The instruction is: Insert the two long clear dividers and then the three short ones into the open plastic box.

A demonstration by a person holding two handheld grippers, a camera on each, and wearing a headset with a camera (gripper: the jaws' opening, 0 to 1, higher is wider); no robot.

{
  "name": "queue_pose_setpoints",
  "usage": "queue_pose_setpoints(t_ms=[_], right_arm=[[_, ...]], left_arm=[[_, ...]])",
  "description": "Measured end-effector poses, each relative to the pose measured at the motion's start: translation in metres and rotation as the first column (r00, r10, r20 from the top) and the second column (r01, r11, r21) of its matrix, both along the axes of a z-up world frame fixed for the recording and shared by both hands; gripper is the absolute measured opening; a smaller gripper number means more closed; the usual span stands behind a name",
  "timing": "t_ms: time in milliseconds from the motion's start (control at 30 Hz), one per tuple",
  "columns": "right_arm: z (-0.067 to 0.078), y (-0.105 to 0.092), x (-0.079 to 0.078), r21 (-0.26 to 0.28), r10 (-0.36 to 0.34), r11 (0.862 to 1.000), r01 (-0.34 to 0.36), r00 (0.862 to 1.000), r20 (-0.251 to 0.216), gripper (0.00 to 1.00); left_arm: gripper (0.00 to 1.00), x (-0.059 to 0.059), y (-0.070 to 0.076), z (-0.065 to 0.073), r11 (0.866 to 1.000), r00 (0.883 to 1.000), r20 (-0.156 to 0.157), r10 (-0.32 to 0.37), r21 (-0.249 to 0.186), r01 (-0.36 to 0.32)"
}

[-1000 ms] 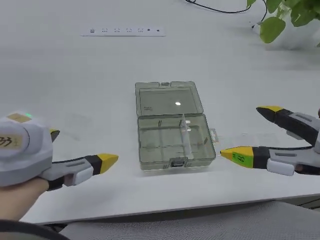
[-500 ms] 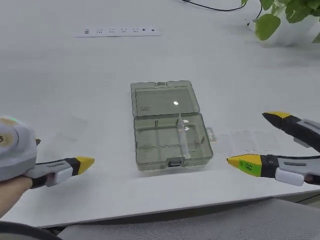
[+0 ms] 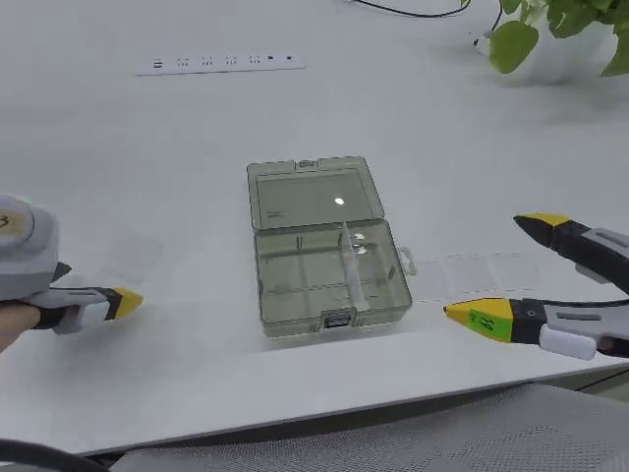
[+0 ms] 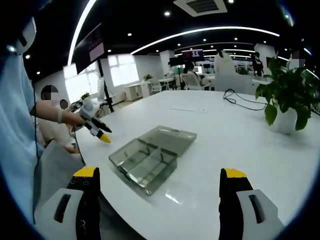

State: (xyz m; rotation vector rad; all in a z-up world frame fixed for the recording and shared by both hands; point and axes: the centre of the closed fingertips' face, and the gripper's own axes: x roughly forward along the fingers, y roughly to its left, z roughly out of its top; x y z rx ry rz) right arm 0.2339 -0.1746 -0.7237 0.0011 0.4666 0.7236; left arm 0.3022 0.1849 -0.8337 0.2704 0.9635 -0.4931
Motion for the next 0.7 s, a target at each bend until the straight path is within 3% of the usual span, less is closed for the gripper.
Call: queue_pose_setpoints(t_ms=[167,367,400,700], right_arm=[[0.000,-0.002,0.000,-0.003,0.002,1.000,-0.002,1.000,-0.002,1.00],[-0.001,-0.002,-0.002,-0.006,0.010,1.000,-0.010,1.000,0.001,1.00],[-0.002,-0.002,-0.003,-0.011,0.013,1.000,-0.013,1.000,-0.003,1.00],[-0.004,0.001,-0.004,-0.009,0.017,1.000,-0.018,1.000,-0.003,1.00]], left_arm=[[0.52,-0.003,-0.004,-0.006,0.999,0.997,-0.064,-0.037,0.031,0.039],[0.47,-0.005,-0.005,-0.012,0.998,0.993,-0.105,-0.045,0.046,0.050],[0.47,-0.003,-0.005,-0.012,0.997,0.994,-0.096,-0.049,0.054,0.055],[0.37,-0.003,-0.006,-0.013,0.995,0.990,-0.135,-0.050,0.075,0.061]])
